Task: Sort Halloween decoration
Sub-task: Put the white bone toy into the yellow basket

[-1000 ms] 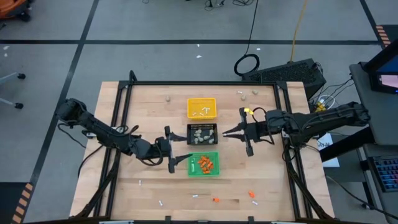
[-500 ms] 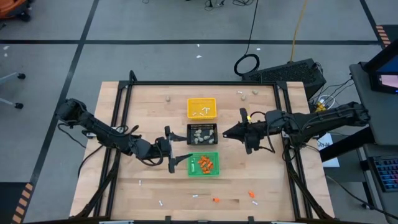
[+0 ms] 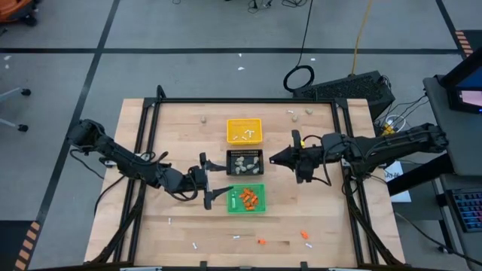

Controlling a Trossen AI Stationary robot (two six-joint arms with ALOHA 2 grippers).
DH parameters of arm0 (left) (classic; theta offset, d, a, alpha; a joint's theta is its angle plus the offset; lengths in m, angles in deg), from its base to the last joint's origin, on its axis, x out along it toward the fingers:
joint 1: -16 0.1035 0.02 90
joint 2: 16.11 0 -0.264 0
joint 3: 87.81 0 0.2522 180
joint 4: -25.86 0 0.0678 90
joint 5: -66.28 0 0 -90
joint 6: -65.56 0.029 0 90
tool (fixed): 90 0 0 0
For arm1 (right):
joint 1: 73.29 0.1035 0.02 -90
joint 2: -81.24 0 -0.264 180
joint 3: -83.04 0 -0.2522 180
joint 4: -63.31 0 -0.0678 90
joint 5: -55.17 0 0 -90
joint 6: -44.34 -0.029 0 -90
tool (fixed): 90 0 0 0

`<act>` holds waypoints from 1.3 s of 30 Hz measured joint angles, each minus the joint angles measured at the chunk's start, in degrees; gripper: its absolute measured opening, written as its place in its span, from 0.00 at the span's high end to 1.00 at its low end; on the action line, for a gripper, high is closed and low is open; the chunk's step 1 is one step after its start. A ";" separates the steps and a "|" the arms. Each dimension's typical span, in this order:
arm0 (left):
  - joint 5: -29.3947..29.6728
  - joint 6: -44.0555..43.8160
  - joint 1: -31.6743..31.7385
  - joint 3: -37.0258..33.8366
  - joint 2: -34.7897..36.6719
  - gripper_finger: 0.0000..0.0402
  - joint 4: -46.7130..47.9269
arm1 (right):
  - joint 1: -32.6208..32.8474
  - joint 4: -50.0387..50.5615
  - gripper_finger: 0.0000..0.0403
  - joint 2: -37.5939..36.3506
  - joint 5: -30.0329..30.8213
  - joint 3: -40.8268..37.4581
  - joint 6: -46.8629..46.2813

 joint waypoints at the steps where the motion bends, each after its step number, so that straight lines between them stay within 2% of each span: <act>1: -0.01 0.00 0.01 0.00 0.00 0.24 0.00 | -0.01 0.00 1.00 0.00 0.00 0.00 -0.53; 13: -0.02 -0.02 0.00 0.02 -0.02 0.24 1.07 | -0.07 0.02 1.00 0.07 -0.01 0.00 -15.96; 19: -0.04 -0.01 0.00 0.02 -0.02 0.24 1.07 | -2.19 -0.99 1.00 3.82 -0.02 0.00 -36.48; 23: -0.04 -0.02 0.00 0.02 -0.02 0.24 1.09 | -5.37 -4.88 1.00 10.43 -0.03 0.00 -52.09; 26: -0.04 -0.02 0.00 0.02 -0.02 0.24 1.22 | -8.93 -7.62 1.00 15.97 -0.13 0.05 -58.90; 32: -0.04 -0.88 -0.04 0.04 -0.02 0.24 1.51 | -17.49 -0.64 1.00 25.23 -1.02 7.00 -62.58; 39: -0.04 -0.92 -0.04 0.04 -0.02 0.24 3.03 | -26.05 16.01 1.00 34.87 -9.58 21.86 -58.89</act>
